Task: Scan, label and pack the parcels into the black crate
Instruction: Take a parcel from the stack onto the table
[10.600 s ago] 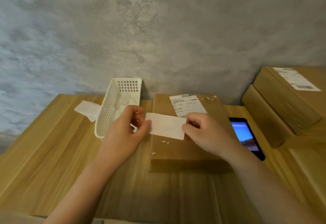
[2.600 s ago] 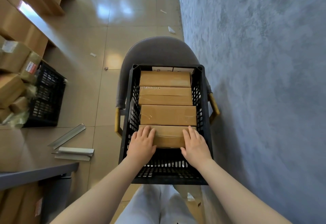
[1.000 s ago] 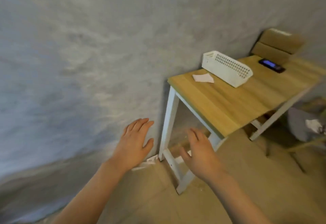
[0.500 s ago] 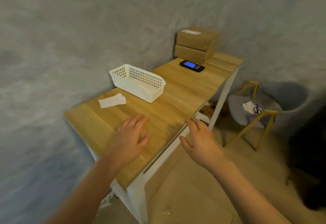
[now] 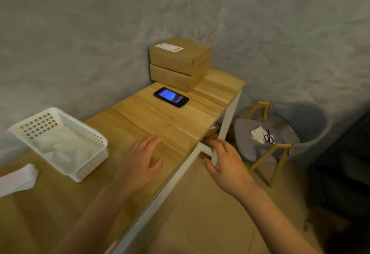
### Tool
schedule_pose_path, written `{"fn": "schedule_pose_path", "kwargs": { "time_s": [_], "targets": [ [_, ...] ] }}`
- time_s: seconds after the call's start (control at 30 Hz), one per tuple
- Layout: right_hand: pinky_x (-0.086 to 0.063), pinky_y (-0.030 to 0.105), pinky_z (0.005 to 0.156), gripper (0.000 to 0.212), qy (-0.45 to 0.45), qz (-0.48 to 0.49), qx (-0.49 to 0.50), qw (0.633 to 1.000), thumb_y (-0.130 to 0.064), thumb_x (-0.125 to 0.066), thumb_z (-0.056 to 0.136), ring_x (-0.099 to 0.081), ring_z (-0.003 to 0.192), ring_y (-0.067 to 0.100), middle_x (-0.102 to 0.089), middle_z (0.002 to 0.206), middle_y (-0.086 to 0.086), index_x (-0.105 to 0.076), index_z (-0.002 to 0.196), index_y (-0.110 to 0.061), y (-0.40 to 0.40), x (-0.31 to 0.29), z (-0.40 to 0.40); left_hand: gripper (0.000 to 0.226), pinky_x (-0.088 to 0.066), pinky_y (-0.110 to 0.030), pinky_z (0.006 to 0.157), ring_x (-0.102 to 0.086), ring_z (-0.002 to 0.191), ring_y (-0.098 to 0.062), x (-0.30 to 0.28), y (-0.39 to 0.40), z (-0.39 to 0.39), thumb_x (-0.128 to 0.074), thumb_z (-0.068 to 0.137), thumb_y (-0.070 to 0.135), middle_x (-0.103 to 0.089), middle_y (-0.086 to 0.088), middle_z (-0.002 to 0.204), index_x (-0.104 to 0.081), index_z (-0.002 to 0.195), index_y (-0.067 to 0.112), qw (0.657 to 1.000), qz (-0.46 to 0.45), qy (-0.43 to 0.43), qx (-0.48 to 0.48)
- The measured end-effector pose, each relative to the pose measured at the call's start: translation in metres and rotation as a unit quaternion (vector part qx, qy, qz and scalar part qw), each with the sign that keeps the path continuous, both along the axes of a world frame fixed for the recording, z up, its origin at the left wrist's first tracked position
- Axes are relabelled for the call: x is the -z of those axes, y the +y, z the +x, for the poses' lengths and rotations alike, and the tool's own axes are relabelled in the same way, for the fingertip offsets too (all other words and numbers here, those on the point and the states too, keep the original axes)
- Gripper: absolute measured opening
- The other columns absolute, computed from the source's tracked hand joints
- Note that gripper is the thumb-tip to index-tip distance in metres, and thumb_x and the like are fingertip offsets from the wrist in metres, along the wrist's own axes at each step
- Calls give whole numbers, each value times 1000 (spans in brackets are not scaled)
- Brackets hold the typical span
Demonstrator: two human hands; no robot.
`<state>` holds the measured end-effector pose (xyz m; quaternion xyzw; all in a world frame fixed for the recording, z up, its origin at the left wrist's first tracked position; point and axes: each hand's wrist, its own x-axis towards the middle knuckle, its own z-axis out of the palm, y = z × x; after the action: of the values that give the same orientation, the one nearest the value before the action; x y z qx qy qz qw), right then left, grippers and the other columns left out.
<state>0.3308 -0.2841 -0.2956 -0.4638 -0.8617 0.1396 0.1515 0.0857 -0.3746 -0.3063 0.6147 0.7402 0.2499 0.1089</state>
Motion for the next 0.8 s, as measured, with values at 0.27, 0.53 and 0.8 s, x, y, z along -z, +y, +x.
{"fn": "schedule_pose_path", "kwargs": {
  "time_s": [0.27, 0.53, 0.8],
  "targets": [
    [-24, 31, 115, 59, 16, -15, -52, 998, -44, -48, 98, -21, 143, 18, -26, 155, 1, -31, 148, -20, 173, -1, 27, 60, -30, -45, 116, -29, 142, -19, 1, 139, 43, -57, 93, 37, -31, 3, 155, -35, 148, 28, 995, 17, -60, -80],
    [-31, 40, 115, 62, -6, -22, -103, 994, -45, -47, 98, -21, 145, 22, -19, 159, 6, -26, 150, -20, 320, -10, 22, 59, -30, -38, 116, -32, 141, -17, -14, 259, 54, -52, 96, 41, -33, 3, 156, -34, 150, 25, 988, 43, -41, -141],
    [-26, 38, 118, 73, 44, -13, -110, 993, -44, -51, 96, -18, 146, 19, -17, 160, 2, -12, 154, -24, 449, -14, -20, 63, -37, -33, 109, -36, 139, -23, -15, 364, 19, -52, 96, 44, -17, 10, 161, -26, 152, 33, 969, 98, -96, -205]
  ]
}}
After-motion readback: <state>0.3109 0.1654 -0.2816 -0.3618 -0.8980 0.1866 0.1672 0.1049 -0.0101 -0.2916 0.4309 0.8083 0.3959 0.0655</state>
